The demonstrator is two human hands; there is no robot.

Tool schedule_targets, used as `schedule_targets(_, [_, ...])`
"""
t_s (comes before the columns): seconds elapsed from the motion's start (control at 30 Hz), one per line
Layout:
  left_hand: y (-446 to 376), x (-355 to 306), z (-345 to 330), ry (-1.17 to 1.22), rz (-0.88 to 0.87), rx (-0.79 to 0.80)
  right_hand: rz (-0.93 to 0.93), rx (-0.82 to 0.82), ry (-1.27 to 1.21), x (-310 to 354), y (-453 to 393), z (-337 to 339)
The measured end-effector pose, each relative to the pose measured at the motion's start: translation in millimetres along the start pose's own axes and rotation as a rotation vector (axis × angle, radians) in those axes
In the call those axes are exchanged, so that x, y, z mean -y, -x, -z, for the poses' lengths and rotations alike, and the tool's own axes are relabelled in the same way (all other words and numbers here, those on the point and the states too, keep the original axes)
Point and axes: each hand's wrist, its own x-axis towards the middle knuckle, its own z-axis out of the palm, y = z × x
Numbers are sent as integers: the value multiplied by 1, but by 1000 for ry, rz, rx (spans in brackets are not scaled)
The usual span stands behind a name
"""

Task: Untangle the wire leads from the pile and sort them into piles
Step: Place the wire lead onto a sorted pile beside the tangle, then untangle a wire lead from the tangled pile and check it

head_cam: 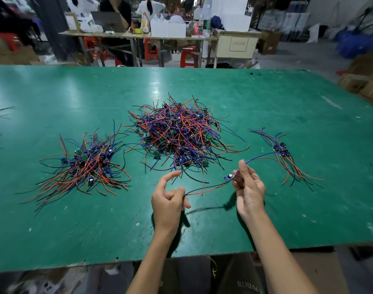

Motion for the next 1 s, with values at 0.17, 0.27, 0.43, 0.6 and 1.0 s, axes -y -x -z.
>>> schedule_targets(0.17, [-3,-2,3,-7,32,43,2,-47,59,-2,-2,1])
schedule_targets(0.27, [-4,0,2,-85,54,55,11,-92,105,-4,-4,-2])
schedule_targets(0.43, [-3,1,0,-156,77,29,-4,-184,197,-6,-11,-9])
schedule_targets(0.6, [-3,1,-1,-156,72,19,-5,-209,249,-9,-15,-9])
schedule_targets(1.0, [-1,-1,-1,-141,47,26,-47,-100,31,-2,-9,-6])
